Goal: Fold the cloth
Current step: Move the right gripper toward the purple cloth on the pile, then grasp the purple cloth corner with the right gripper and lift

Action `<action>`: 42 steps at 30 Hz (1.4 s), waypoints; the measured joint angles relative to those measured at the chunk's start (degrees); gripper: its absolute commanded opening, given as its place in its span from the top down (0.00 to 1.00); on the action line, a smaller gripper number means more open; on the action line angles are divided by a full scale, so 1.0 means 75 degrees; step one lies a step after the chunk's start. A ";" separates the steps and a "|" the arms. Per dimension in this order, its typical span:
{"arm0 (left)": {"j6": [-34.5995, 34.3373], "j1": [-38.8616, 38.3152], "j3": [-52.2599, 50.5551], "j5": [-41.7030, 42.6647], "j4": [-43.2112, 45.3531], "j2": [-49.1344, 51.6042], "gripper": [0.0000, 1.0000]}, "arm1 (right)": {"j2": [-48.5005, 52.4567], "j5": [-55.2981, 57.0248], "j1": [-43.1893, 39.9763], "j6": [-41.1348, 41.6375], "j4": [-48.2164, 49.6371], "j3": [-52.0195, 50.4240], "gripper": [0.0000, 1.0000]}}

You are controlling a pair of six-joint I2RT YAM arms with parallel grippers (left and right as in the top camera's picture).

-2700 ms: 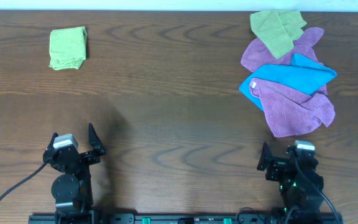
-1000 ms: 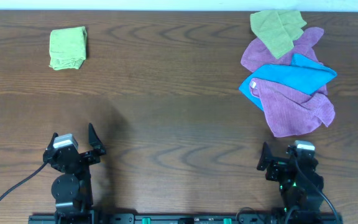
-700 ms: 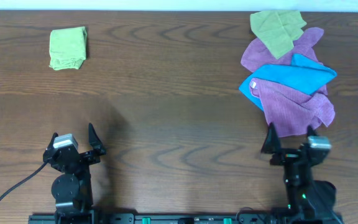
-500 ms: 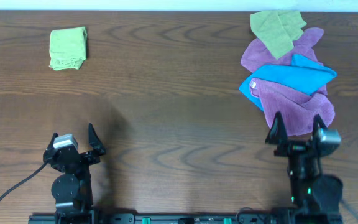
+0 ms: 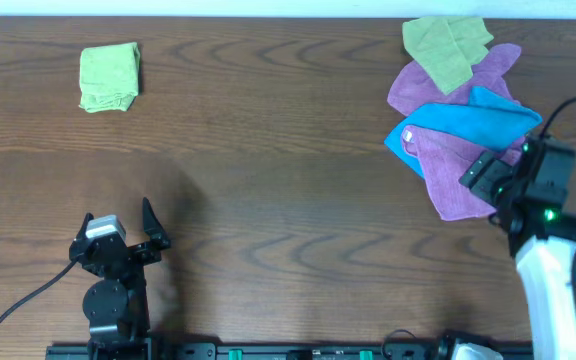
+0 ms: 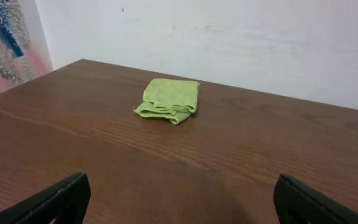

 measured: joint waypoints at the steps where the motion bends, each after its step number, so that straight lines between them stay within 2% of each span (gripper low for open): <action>1: 0.0000 0.0000 0.0000 0.0000 0.0000 -0.0003 0.05 | 0.0184 -0.0009 -0.0003 0.0006 -0.0154 0.0102 0.14; 5: 0.0009 0.0000 0.0000 0.0000 0.0000 0.0000 0.05 | 0.0749 -0.0149 -0.0003 0.0061 -0.0883 0.0189 0.21; 8: 0.0029 0.0000 0.0000 0.0000 0.0000 -0.0003 0.05 | 0.1090 -0.0239 -0.0003 0.0184 -0.1463 0.0192 0.17; 11: 0.0061 0.0000 0.0000 0.0000 0.0000 -0.0003 0.04 | 0.1174 -0.0076 -0.0020 0.0242 -0.1288 0.0140 0.12; 14: 0.0085 0.0000 0.0000 0.0000 0.0000 0.0000 0.05 | 0.1204 0.0015 -0.0268 0.0189 -0.0737 -0.0140 0.13; 18: 0.0085 0.0000 0.0000 0.0000 0.0000 0.0000 0.05 | 0.1626 -0.0131 -0.1160 -0.0096 0.0169 -0.0790 0.20; 22: 0.0085 0.0000 0.0000 0.0000 0.0000 0.0000 0.05 | 0.2104 -0.0289 -0.1580 -0.0525 0.0970 -0.0874 0.27; 28: 0.0085 0.0000 0.0000 0.0000 0.0000 -0.0003 0.05 | 0.2538 -0.1276 -0.1629 -0.0997 0.1731 -0.0874 0.37; 35: 0.0085 0.0000 0.0000 0.0000 0.0000 0.0000 0.05 | 0.2550 -0.2363 -0.1629 -0.1067 0.2020 -0.0874 0.42; 40: 0.0085 0.0000 0.0000 0.0000 0.0000 0.0000 0.05 | 0.2556 -0.2582 -0.1629 -0.1072 0.2165 -0.0874 0.44; 41: 0.0085 0.0000 0.0000 0.0000 0.0000 0.0000 0.05 | 0.2562 -0.2582 -0.1629 -0.1072 0.2194 -0.0874 0.48; 42: 0.0085 0.0000 0.0000 0.0000 0.0000 -0.0003 0.04 | 0.2570 -0.2582 -0.1629 -0.1093 0.2221 -0.0874 0.58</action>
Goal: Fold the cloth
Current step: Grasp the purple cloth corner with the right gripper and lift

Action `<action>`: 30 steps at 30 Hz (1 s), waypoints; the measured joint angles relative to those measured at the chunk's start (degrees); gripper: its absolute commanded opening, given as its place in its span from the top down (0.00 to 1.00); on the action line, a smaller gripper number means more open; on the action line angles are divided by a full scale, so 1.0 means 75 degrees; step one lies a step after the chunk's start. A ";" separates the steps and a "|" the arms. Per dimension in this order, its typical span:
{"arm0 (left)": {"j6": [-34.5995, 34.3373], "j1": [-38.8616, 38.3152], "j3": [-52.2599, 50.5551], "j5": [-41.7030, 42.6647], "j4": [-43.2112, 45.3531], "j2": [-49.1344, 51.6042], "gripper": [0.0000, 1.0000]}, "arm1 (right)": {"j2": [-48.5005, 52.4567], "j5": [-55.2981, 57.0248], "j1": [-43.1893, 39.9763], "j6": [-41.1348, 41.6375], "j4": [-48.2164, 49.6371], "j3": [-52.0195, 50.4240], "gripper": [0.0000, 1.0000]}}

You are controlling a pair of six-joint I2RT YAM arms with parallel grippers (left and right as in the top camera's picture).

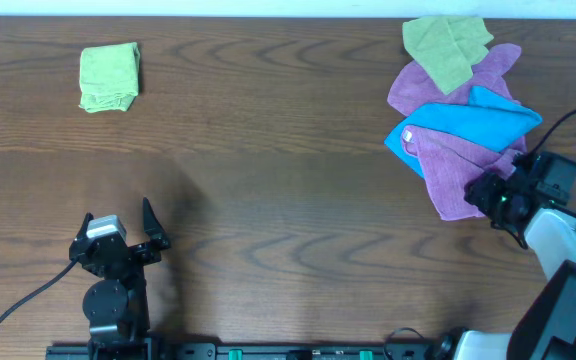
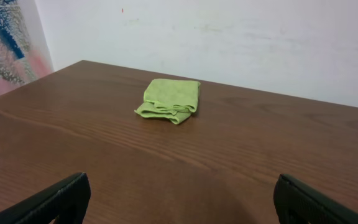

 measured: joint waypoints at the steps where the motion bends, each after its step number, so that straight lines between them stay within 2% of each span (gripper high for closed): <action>1: 0.0000 0.0000 0.0000 0.0000 0.0000 0.0003 0.05 | 0.0009 0.0000 0.0000 0.0026 0.0017 0.0000 0.68; 5: 0.0003 0.0000 0.0000 0.0000 0.0000 0.0000 0.04 | 0.0029 -0.0020 0.0000 -0.0032 0.0038 0.0000 0.95; 6: 0.0000 0.0000 0.0000 0.0000 0.0000 0.0000 0.05 | 0.0035 -0.0070 0.0000 0.0009 0.0035 0.0000 0.98; 13: 0.0000 0.0000 0.0000 0.0000 0.0000 0.0000 0.04 | 0.0044 -0.0950 0.0050 0.0149 -0.0227 0.0052 0.99; 17: 0.0000 0.0000 0.0000 0.0000 0.0000 0.0000 0.04 | -0.0079 -0.1376 0.0539 0.0184 -0.0740 0.0676 0.98; 25: 0.0003 0.0000 0.0000 0.0000 0.0000 0.0000 0.05 | -0.0615 -0.1682 0.3016 0.0163 -0.1314 0.3532 0.99; 30: 0.0003 0.0000 0.0000 0.0000 0.0000 0.0000 0.05 | -0.0632 -0.1457 0.4380 -0.0012 -0.1329 0.4776 0.99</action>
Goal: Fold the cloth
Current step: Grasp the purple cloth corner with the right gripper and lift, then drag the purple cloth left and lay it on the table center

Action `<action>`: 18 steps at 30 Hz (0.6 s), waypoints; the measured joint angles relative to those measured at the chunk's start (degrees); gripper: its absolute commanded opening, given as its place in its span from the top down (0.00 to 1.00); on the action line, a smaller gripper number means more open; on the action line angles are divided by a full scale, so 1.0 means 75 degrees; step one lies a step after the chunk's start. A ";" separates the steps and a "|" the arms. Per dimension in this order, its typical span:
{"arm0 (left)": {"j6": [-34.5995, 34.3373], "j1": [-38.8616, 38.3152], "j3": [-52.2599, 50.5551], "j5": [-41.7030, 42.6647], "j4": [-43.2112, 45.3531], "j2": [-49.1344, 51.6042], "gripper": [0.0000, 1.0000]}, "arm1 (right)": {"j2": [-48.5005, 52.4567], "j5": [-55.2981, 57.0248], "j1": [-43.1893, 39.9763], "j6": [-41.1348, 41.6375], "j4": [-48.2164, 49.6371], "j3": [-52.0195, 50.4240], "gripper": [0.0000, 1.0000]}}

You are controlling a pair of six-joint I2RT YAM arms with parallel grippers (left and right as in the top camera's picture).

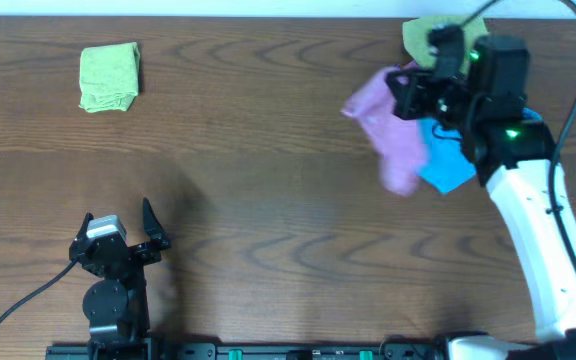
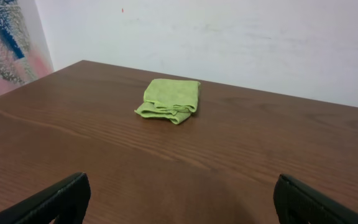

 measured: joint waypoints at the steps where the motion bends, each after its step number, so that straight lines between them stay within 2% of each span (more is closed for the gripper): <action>1: 0.0000 0.0000 0.0000 0.0000 0.0000 0.0000 0.05 | -0.0003 0.0017 0.0265 -0.0044 0.0003 0.0140 0.99; 11: 0.0000 0.0000 0.0000 0.0000 0.0000 0.0000 0.05 | 0.0213 0.0507 0.0691 -0.0297 0.0533 0.0350 0.99; 14: 0.0000 0.0000 0.0000 0.0000 0.0000 0.0000 0.05 | 0.1014 0.0799 0.0618 -0.0245 0.0912 0.0682 0.99; 18: 0.0000 0.0000 0.0000 0.0000 0.0000 0.0000 0.05 | 0.2448 0.0927 0.0600 -0.0067 0.1005 0.1813 0.98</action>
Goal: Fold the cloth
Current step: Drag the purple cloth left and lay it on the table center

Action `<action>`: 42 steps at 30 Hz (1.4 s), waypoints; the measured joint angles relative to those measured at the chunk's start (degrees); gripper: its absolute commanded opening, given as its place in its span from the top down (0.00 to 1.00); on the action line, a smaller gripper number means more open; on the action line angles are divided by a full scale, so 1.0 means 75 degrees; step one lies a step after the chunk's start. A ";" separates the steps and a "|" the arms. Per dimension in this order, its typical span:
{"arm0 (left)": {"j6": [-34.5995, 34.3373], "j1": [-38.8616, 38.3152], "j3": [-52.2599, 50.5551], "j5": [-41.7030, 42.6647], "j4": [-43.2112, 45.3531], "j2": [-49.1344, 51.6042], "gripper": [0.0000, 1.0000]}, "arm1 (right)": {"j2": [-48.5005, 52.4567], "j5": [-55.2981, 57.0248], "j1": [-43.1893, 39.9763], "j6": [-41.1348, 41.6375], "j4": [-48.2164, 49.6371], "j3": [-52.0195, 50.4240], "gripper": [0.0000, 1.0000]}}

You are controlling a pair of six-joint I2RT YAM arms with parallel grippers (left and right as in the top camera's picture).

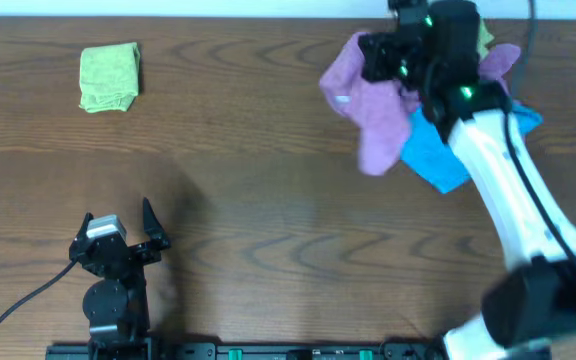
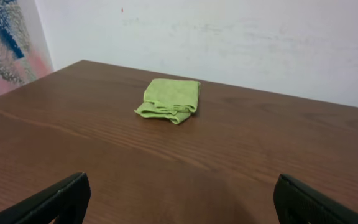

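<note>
A purple cloth hangs bunched and lifted off the table, with my right gripper shut on its upper part near the far edge. My right arm stretches over the cloth pile at the far right. A blue cloth lies below it, a second purple cloth beside it, and an olive-green one is mostly hidden behind the arm. My left gripper rests open at the near left, its fingertips wide apart with nothing between them.
A folded light-green cloth lies at the far left of the brown table, also straight ahead as the folded cloth in the left wrist view. A white wall rises behind the far table edge.
My right gripper has moved left and toward the far edge with the purple cloth in it. The cloth now hangs left of the pile. The left arm has not moved.
My right gripper was at the near right edge of the pile, by the purple cloth lying on top. Then it sat low at that cloth's corner. Then it held the cloth lifted over the pile, and now farther left.
</note>
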 measured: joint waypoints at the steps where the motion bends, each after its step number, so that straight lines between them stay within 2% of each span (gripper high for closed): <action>1: 0.0000 0.0000 0.0000 0.0000 -0.0003 0.0000 0.05 | 0.0303 0.0023 0.0000 0.0023 -0.0003 0.0280 0.98; 7: 0.0000 0.0000 0.0000 0.0000 0.0000 0.0000 0.05 | 0.1824 0.0289 0.0000 0.0213 -0.0146 0.2215 0.99; 12: 0.0000 0.0000 0.0000 0.0000 0.0000 0.0000 0.05 | 0.2046 0.0385 0.0085 0.0242 -0.0592 0.3165 0.98; 16: 0.0000 0.0000 0.0000 0.0000 0.0000 0.0000 0.05 | 0.2040 0.0347 0.0548 0.0061 -0.1489 0.3276 0.98; 20: 0.0000 0.0000 0.0000 0.0000 -0.0003 0.0000 0.05 | 0.2055 -0.0618 0.1719 -0.0530 -0.3308 0.3290 0.98; 21: 0.0000 0.0000 0.0000 0.0000 0.0000 0.0000 0.05 | 0.2055 -0.0953 0.2200 -0.0895 -0.3853 0.3293 0.66; 22: 0.0003 0.0000 0.0000 0.0000 0.0000 -0.0003 0.04 | 0.2055 -0.1192 0.2704 -0.1381 -0.4526 0.3284 0.01; 25: 0.0003 0.0000 0.0000 0.0000 0.0000 0.0000 0.05 | 0.2063 -0.1250 0.3882 -0.2535 -0.5085 0.3281 0.01; 27: 0.0003 0.0000 0.0000 0.0000 0.0000 0.0000 0.05 | 0.2063 -0.0828 0.3955 -0.2830 -0.5094 0.3281 0.01; 34: 0.0003 0.0000 0.0000 0.0000 0.0003 0.0000 0.05 | 0.2285 0.0356 0.2600 -0.2903 -0.5065 0.3279 0.01; 35: 0.0003 0.0000 0.0000 0.0000 0.0003 0.0000 0.05 | 0.2422 0.0402 0.2419 -0.2827 -0.5100 0.3279 0.03; 36: 0.0000 0.0000 0.0000 0.0000 0.0003 0.0000 0.05 | 0.2600 0.0388 0.2244 -0.2780 -0.5135 0.3279 0.07; 38: 0.0003 0.0000 0.0000 0.0000 0.0000 0.0000 0.05 | 0.2973 0.0309 0.2022 -0.2696 -0.5202 0.3264 0.22; 41: 0.0003 0.0000 0.0000 0.0000 0.0003 0.0000 0.04 | 0.3503 0.0178 0.1912 -0.2594 -0.5199 0.3194 0.59; 42: 0.0003 0.0000 0.0000 0.0000 0.0000 0.0000 0.05 | 0.3631 0.0152 0.1920 -0.2582 -0.5208 0.3171 0.67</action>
